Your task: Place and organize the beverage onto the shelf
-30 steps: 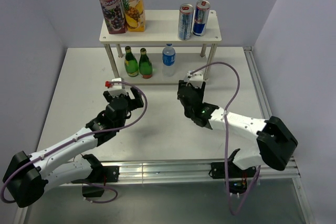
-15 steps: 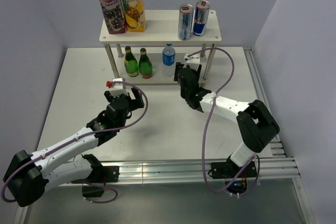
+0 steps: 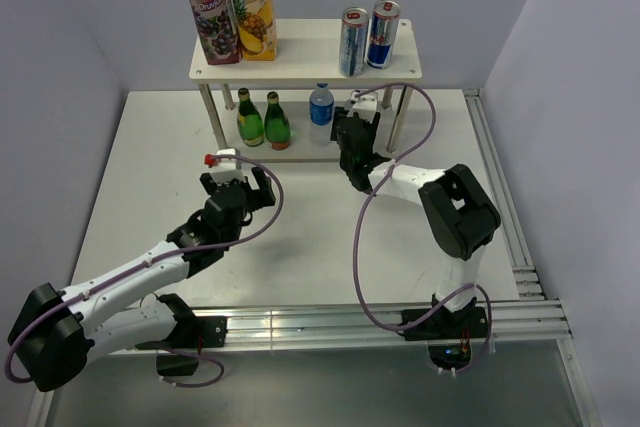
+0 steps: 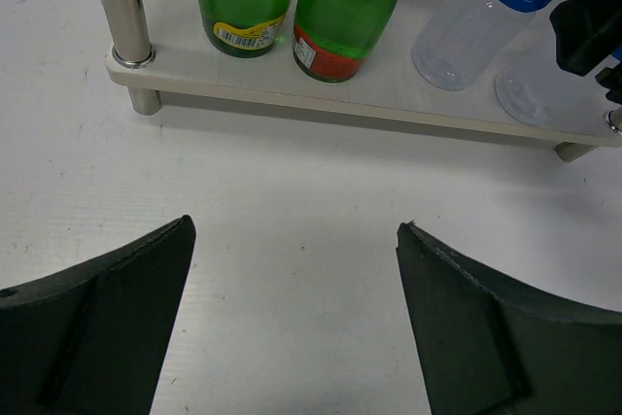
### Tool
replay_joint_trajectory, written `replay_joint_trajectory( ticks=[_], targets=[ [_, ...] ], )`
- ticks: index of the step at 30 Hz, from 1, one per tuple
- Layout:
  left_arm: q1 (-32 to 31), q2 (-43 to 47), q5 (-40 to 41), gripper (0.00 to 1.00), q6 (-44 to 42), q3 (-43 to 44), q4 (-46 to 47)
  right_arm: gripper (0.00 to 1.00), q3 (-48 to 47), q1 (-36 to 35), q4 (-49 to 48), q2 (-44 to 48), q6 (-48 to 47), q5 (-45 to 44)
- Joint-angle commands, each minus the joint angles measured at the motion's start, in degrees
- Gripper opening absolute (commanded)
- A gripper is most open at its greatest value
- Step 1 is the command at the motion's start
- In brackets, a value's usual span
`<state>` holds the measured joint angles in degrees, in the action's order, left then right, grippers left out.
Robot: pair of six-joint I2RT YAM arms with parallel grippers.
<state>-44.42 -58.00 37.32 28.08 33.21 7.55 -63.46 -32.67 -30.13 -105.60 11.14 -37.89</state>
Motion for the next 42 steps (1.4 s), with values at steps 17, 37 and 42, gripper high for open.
replay_joint_trajectory(
  ticks=[17,37,42],
  targets=[
    [0.3,-1.07,-0.14,0.91,-1.0,0.36,2.2,0.38,-3.16,1.11,-13.99,-1.19,-2.7,-3.07],
    [0.22,0.43,-0.32,0.9,-1.0,0.27,1.68,1.0,12.56,-4.23,-10.31,16.12,0.55,-8.07],
    [0.3,0.52,0.3,0.9,-0.83,0.45,1.15,1.0,18.45,-12.32,-5.82,25.26,1.0,-12.73]
  ],
)
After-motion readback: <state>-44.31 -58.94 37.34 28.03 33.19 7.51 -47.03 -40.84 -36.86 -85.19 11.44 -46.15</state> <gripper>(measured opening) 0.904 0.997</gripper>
